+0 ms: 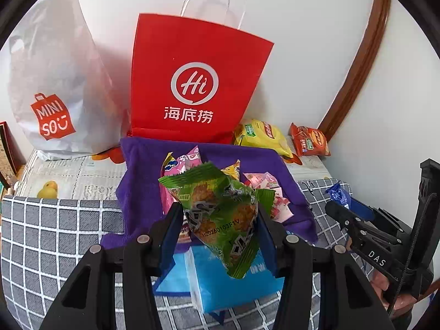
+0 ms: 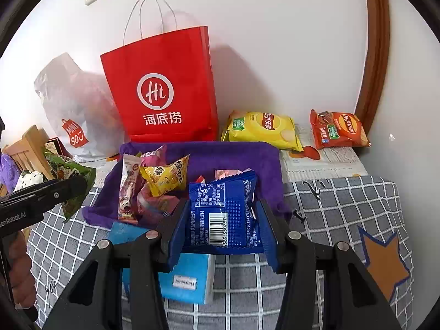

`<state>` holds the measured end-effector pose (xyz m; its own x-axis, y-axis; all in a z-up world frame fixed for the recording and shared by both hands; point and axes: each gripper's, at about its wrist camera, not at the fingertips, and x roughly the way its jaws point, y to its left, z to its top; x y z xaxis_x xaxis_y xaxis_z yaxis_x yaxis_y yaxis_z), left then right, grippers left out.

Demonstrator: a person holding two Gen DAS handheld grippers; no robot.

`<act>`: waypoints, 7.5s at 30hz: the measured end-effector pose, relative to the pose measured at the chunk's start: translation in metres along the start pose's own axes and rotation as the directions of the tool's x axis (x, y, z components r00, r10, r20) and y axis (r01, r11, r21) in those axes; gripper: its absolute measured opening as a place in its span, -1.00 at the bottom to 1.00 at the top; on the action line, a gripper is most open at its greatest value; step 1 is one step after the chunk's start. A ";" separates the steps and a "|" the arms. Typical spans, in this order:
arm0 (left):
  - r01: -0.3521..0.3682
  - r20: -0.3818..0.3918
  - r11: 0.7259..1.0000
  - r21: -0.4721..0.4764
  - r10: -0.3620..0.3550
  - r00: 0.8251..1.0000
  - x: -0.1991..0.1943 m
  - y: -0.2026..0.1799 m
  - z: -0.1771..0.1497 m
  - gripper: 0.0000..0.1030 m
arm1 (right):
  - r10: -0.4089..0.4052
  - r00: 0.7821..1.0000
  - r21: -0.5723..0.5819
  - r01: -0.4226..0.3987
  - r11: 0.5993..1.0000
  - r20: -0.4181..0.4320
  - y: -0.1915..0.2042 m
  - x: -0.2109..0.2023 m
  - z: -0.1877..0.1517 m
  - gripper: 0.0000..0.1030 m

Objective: Organize snacks

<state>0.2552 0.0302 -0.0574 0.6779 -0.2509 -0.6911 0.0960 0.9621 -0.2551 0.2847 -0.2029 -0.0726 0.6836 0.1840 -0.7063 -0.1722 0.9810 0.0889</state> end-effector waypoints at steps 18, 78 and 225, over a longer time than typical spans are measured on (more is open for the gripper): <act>-0.034 -0.052 0.999 -0.035 0.032 0.998 0.065 0.036 0.035 -0.04 | -0.012 0.998 0.004 0.012 1.000 -0.057 -0.020 0.084 0.023 -0.06; 0.027 -0.170 0.999 -0.032 -0.032 0.985 0.127 0.029 0.026 0.58 | -0.025 0.990 -0.088 0.013 0.996 -0.135 -0.002 0.149 0.011 0.30; -0.222 0.216 0.970 0.098 0.197 0.956 -0.212 -0.083 -0.123 0.94 | -0.188 0.974 0.009 0.188 0.982 0.128 0.019 -0.231 -0.113 0.88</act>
<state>0.0134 -0.0098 0.0272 0.8245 -0.0273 -0.5652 0.0142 0.9995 -0.0276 0.0435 -0.2334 0.0131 0.7888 0.0028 -0.6146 -0.0340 0.9987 -0.0391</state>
